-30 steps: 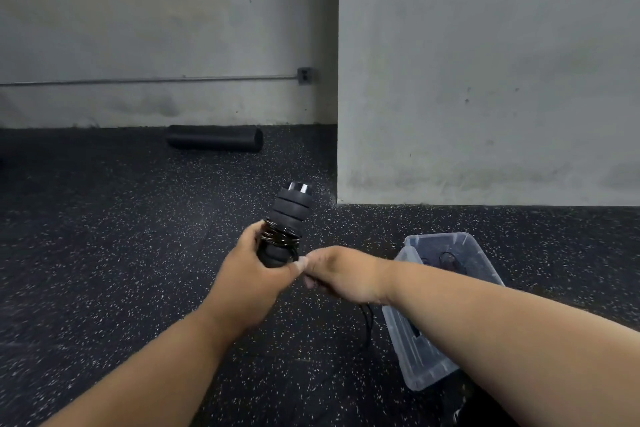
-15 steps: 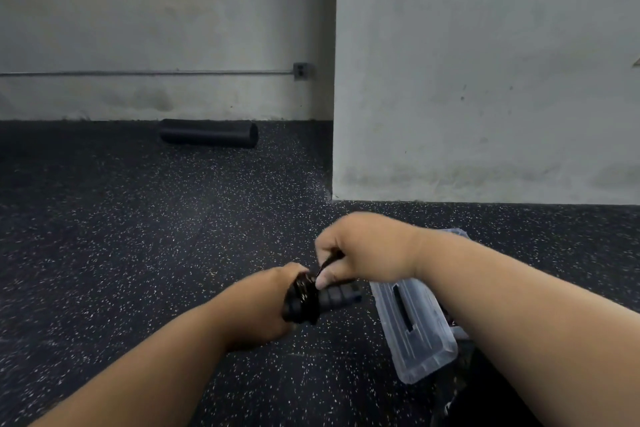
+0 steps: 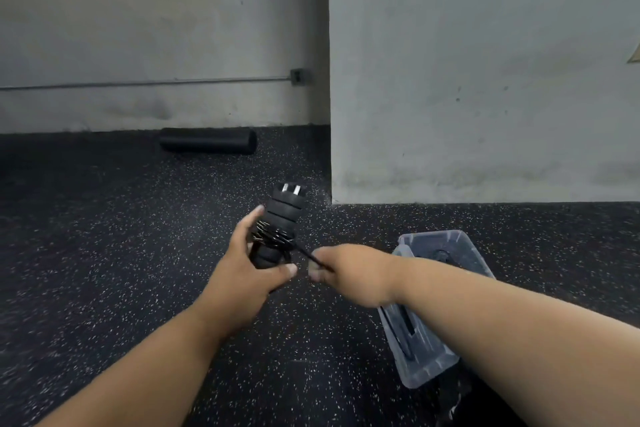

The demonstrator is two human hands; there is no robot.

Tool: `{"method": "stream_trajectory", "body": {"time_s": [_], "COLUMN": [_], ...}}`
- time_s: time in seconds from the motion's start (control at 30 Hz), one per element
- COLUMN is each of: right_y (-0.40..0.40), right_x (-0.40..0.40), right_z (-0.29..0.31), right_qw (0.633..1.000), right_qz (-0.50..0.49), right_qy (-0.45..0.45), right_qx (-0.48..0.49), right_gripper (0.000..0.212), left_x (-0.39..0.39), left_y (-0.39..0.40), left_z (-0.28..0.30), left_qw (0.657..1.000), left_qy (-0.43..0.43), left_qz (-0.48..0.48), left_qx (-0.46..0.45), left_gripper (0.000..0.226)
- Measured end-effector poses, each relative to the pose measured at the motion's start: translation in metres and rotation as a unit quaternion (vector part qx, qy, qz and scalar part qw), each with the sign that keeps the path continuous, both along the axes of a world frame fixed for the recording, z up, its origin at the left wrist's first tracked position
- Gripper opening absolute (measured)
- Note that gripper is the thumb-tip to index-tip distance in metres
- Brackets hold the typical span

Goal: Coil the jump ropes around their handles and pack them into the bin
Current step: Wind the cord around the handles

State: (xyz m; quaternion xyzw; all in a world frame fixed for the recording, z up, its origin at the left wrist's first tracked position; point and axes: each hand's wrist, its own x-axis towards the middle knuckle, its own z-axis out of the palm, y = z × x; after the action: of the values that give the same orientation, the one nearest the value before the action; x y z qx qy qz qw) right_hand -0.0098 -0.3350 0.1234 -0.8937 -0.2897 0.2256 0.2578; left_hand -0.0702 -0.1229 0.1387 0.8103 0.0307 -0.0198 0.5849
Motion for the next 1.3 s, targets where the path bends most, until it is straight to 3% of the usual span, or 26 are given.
{"method": "stream_trajectory", "body": {"time_s": [0.17,0.3,0.4,0.53,0.63,0.73,0.87,0.97,1.17,1.3], "right_y": [0.009,-0.001,-0.017,-0.037,-0.038,-0.025,0.002,0.016,0.033,0.032], "right_x": [-0.021,-0.022,-0.008,0.015,0.022,0.019,0.003,-0.011,-0.036,-0.039], "right_z": [0.018,0.043,0.054,0.037,0.020,0.004,-0.017,-0.020,-0.003,0.005], "right_qw": [0.965,0.971,0.995,0.994,0.970,0.937,0.937,0.959,0.971,0.982], "right_qz": [0.137,0.146,0.089,0.033,-0.023,-0.103,-0.193,-0.196,-0.191,-0.154], "right_qy": [-0.148,-0.135,-0.018,0.084,0.167,0.196,0.145,0.046,-0.054,-0.104], "right_qx": [-0.166,-0.135,-0.047,0.064,0.175,0.270,0.253,0.198,0.132,0.034], "right_gripper": [0.015,0.011,0.020,0.031,0.030,0.036,0.033,0.035,0.024,0.029], "left_x": [0.013,0.005,-0.003,-0.011,-0.017,-0.011,0.003,0.004,0.005,0.004], "left_y": [0.022,0.011,-0.002,-0.009,-0.006,-0.001,0.000,-0.005,-0.010,-0.010], "left_z": [-0.027,-0.033,-0.025,-0.006,0.006,0.009,-0.004,-0.012,-0.013,-0.018], "left_qw": [0.965,0.898,0.893,0.900,0.922,0.951,0.952,0.931,0.918,0.922], "left_qy": [0.059,0.099,0.098,0.106,0.121,0.118,0.124,0.121,0.137,0.157], "left_qz": [-0.081,-0.264,-0.345,-0.386,-0.366,-0.268,-0.085,-0.044,-0.011,-0.011], "left_qx": [0.243,0.337,0.273,0.172,0.022,-0.102,-0.268,-0.342,-0.371,-0.353], "left_gripper": [0.092,0.084,0.085,0.086,0.083,0.077,0.079,0.077,0.063,0.075]}}
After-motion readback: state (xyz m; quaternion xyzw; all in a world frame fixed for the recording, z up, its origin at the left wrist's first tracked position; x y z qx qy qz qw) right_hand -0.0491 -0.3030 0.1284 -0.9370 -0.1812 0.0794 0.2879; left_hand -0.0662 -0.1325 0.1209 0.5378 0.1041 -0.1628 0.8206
